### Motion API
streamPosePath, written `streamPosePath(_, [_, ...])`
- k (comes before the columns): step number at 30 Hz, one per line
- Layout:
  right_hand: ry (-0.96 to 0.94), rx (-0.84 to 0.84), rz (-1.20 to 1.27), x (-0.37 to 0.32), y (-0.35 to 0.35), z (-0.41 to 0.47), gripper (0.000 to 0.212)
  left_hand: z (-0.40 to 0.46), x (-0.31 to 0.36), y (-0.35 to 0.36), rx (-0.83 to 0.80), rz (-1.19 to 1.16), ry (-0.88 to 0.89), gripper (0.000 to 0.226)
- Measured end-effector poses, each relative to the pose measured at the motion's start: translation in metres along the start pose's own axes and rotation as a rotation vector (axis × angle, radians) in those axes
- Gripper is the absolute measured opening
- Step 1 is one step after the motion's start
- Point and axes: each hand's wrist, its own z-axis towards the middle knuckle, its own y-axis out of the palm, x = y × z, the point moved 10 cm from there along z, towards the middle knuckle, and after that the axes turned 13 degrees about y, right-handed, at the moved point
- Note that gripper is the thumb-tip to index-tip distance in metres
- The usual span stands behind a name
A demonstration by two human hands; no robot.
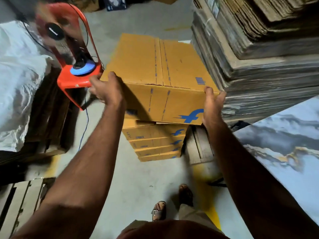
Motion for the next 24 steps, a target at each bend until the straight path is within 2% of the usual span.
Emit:
streamPosePath(4, [-0.067, 0.09, 0.117, -0.022, -0.034, -0.041, 0.042, -0.007, 0.042, -0.016, 0.019, -0.045, 0.079, 0.037])
streamPosePath(14, [-0.194, 0.238, 0.197, -0.037, -0.152, -0.113, 0.032, -0.095, 0.075, -0.048, -0.07, -0.229, 0.065, 0.03])
streamPosePath(19, [-0.24, 0.293, 0.219, -0.037, -0.249, -0.159, 0.03, -0.175, 0.084, -0.074, -0.103, -0.281, 0.057, 0.031])
streamPosePath(24, [-0.28, 0.388, 0.247, -0.024, -0.376, -0.211, 0.033, -0.283, 0.1, -0.084, -0.219, -0.354, 0.056, 0.034])
